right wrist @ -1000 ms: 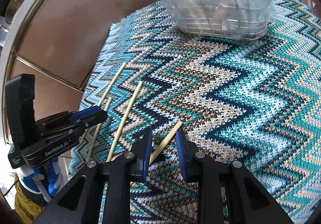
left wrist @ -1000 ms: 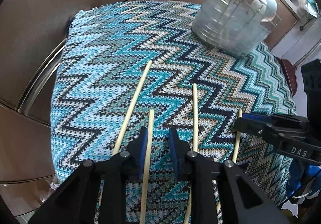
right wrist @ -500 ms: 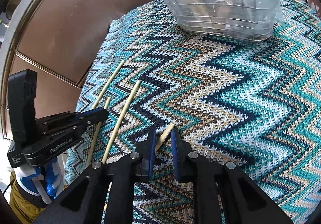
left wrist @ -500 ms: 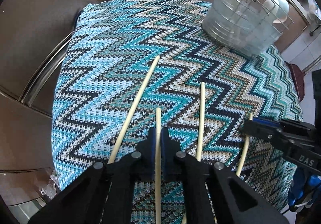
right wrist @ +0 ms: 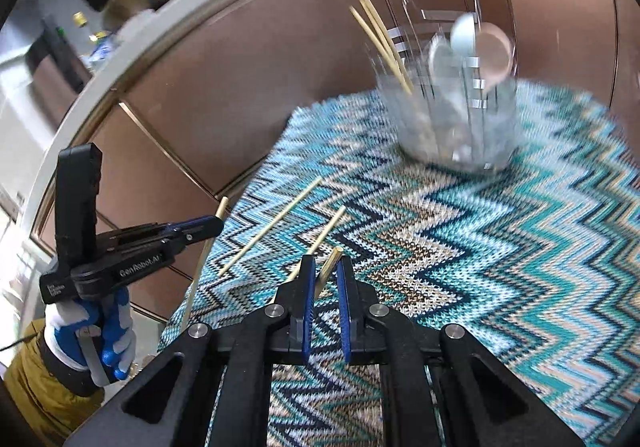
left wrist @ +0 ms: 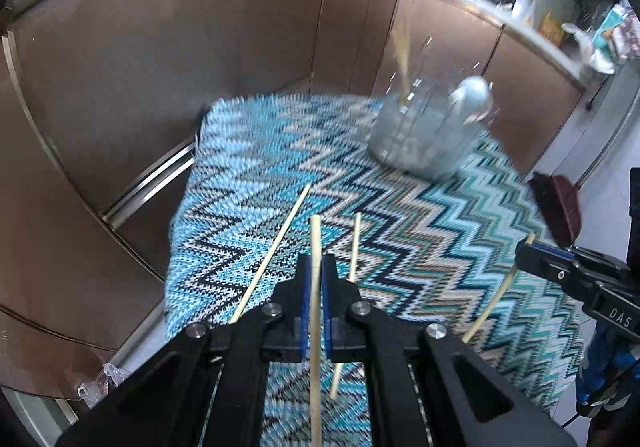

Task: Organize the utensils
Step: 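Lift and carry both held chopsticks upright to the wire holder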

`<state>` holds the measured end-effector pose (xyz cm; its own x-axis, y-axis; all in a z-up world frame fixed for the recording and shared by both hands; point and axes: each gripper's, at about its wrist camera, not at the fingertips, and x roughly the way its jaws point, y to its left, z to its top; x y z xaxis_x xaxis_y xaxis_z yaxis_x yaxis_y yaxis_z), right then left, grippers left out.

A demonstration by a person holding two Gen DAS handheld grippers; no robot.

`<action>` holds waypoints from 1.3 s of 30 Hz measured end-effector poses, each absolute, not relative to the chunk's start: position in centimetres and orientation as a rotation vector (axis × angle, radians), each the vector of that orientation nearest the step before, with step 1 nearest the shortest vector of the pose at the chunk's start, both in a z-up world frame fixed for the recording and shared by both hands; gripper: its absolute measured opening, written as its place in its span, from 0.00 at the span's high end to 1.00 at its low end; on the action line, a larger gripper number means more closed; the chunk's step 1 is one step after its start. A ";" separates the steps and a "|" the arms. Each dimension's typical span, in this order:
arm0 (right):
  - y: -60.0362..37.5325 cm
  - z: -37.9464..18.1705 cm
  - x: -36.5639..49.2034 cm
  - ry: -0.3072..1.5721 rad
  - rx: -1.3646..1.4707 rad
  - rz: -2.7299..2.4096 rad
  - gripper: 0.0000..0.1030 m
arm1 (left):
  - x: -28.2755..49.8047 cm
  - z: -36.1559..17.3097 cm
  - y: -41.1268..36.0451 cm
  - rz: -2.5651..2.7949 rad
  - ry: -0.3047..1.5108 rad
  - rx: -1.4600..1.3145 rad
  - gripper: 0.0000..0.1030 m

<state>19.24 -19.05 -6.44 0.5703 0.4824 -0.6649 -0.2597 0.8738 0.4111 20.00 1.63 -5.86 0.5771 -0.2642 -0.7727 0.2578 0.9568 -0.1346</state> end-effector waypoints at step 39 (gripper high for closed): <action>-20.0 9.5 3.2 0.392 0.122 0.367 0.95 | 2.7 9.2 -1.2 -0.294 0.287 -0.092 0.96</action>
